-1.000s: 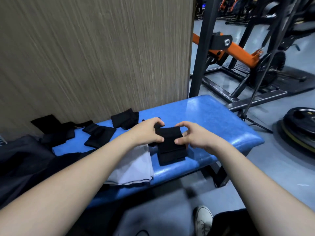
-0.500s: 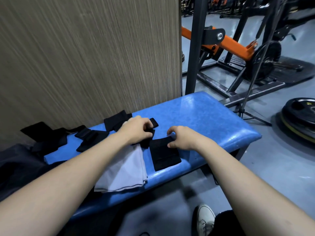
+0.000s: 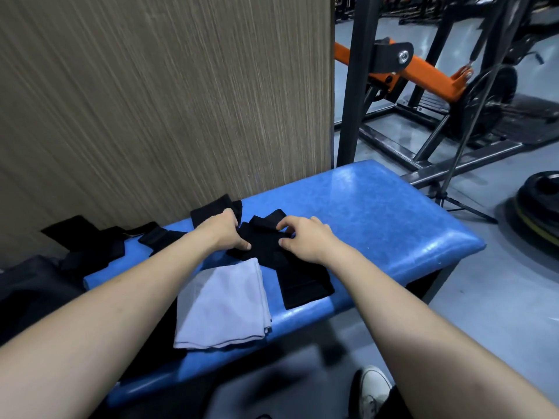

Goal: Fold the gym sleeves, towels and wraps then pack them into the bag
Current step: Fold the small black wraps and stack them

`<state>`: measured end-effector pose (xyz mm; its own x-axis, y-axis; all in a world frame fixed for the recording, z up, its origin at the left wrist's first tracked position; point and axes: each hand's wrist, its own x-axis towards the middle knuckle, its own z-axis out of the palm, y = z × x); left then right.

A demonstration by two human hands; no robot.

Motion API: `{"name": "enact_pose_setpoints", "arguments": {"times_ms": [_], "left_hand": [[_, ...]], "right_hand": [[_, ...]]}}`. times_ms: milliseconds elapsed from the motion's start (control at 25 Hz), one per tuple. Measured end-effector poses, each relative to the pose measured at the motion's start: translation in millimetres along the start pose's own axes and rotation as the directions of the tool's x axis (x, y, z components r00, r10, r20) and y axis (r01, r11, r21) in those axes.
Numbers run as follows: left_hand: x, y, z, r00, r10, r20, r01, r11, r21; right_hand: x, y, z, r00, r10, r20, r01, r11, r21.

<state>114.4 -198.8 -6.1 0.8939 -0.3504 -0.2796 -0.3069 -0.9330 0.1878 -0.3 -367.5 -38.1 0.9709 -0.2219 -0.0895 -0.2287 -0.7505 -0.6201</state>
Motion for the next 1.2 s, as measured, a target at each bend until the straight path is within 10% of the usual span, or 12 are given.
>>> {"name": "enact_pose_setpoints", "arguments": {"times_ms": [280,520,760,1040,1200], "left_hand": [[4,-6,-7,0.992,0.082,-0.100,-0.120,0.876,-0.467],[-17,4,-48,0.964,0.114,-0.239,-0.257,0.625,-0.737],[-30,6,-82,0.971,0.171,-0.164,-0.222,0.410,-0.885],[-37,-6,-88,0.974,0.215,-0.074,-0.164,0.437,-0.885],[-35,-15,-90,0.961,0.276,0.030,-0.129,0.538,-0.833]], "right_hand": [[12,-10,6,0.995,0.072,-0.074,-0.033,0.903,0.428],[1,-25,-11,0.995,0.092,-0.032,-0.006,0.386,0.922],[0,-41,-23,0.997,0.021,-0.081,0.083,-0.120,0.989],[3,-43,-19,0.996,0.084,-0.006,0.029,-0.281,0.959],[2,-42,-22,0.983,0.171,-0.063,0.095,-0.189,0.977]]}}
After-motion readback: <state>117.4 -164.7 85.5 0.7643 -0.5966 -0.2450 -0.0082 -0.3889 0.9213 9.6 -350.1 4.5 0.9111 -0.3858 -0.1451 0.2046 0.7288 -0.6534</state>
